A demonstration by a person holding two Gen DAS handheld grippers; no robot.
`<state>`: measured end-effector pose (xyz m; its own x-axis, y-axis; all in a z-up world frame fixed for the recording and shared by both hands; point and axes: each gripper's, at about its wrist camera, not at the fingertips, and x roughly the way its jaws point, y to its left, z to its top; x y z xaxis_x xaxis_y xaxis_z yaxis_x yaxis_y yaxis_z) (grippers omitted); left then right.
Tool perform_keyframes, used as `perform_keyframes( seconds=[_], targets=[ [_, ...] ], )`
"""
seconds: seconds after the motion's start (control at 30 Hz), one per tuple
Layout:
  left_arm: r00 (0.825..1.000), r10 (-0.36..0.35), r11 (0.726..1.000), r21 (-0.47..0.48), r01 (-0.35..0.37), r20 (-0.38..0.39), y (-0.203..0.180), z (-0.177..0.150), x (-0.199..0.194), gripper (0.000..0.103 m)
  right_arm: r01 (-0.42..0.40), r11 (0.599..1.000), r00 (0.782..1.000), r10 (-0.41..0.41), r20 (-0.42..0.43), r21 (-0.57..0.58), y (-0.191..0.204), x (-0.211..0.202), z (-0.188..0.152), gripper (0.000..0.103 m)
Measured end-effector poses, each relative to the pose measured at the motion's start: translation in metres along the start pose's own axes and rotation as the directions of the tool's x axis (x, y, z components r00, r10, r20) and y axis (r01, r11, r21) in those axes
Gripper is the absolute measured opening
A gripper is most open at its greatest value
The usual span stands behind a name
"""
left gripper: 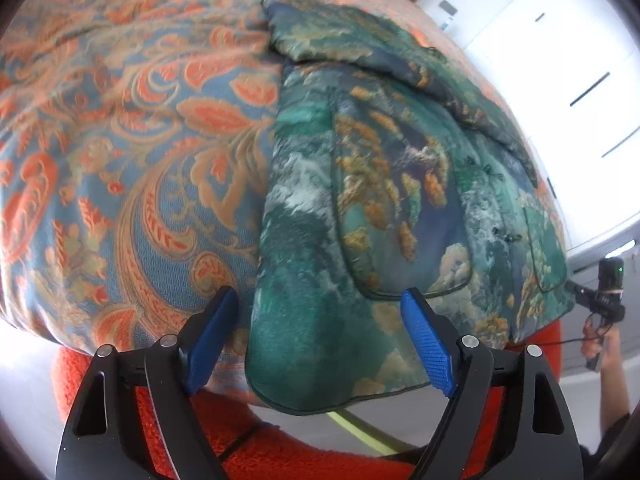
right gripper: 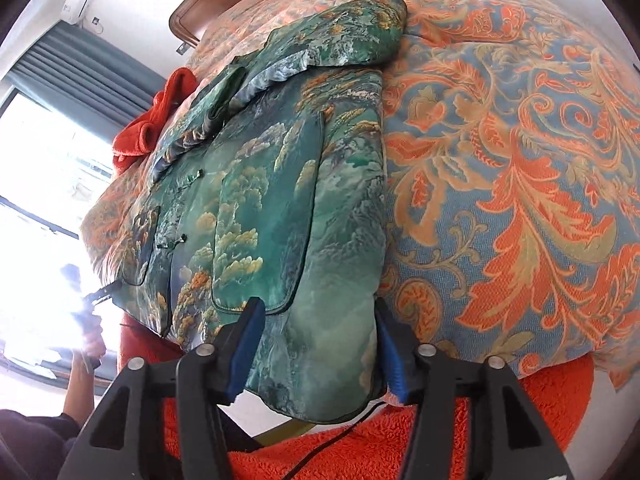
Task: Fold large clothes
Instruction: 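Lift the hem with the left gripper while the right gripper grasps the hem too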
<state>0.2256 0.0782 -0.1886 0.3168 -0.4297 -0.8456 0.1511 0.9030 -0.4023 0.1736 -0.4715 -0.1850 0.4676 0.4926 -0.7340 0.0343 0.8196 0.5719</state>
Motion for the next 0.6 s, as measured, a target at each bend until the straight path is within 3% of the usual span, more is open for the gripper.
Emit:
perform_keyframes(
  seconds=[0.03,0.07,0.1,0.13,0.17,0.2,0.23,0.27,0.4,0.6],
  targets=[
    [1.0,0.008,1.0,0.008,-0.008,-0.022,-0.001,-0.002,0.006,0.082,0.008,1.0,1.0,-0.008,-0.009,-0.002,-0.002,0.001,0.0,0.058],
    [0.999,0.026,0.999,0.026,-0.025,-0.038,-0.005,-0.003,0.011,0.074,0.018,1.0,1.0,-0.018,-0.021,-0.004,-0.003,0.005,0.0,0.058],
    [0.998,0.036,0.998,0.048,-0.034,-0.056,-0.009,-0.006,0.013,0.055,0.023,1.0,0.999,-0.023,-0.03,-0.004,-0.002,0.009,-0.003,0.058],
    [0.995,0.047,0.997,0.067,-0.041,-0.083,-0.014,-0.006,0.019,0.043,0.029,1.0,0.999,-0.029,-0.038,-0.006,-0.002,0.013,-0.003,0.06],
    [0.993,0.059,0.996,0.072,-0.052,-0.1,-0.019,-0.007,0.021,0.019,0.024,1.0,0.999,-0.024,-0.048,-0.009,-0.001,0.017,-0.004,0.058],
    [0.992,0.066,0.996,0.072,-0.059,-0.107,-0.021,-0.006,0.022,0.015,0.017,1.0,0.998,-0.018,-0.061,-0.018,0.0,0.019,-0.004,0.052],
    [0.992,0.072,0.995,0.075,-0.064,-0.104,-0.023,-0.006,0.021,0.014,0.018,0.999,0.996,-0.022,-0.081,-0.051,0.006,0.022,-0.002,0.026],
    [0.992,0.073,0.995,0.08,-0.065,-0.102,-0.026,-0.006,0.018,0.012,0.018,0.997,0.996,-0.024,-0.089,-0.075,0.009,0.021,-0.002,0.022],
    [0.996,0.039,0.997,0.073,-0.033,-0.085,-0.029,-0.017,-0.013,0.01,-0.001,0.996,0.998,-0.005,-0.066,-0.085,0.021,0.004,0.0,0.016],
    [0.985,0.049,0.998,0.039,-0.043,-0.166,-0.023,-0.067,-0.04,0.01,-0.038,0.999,0.993,0.035,-0.109,-0.032,0.016,-0.02,-0.028,0.016]
  ],
)
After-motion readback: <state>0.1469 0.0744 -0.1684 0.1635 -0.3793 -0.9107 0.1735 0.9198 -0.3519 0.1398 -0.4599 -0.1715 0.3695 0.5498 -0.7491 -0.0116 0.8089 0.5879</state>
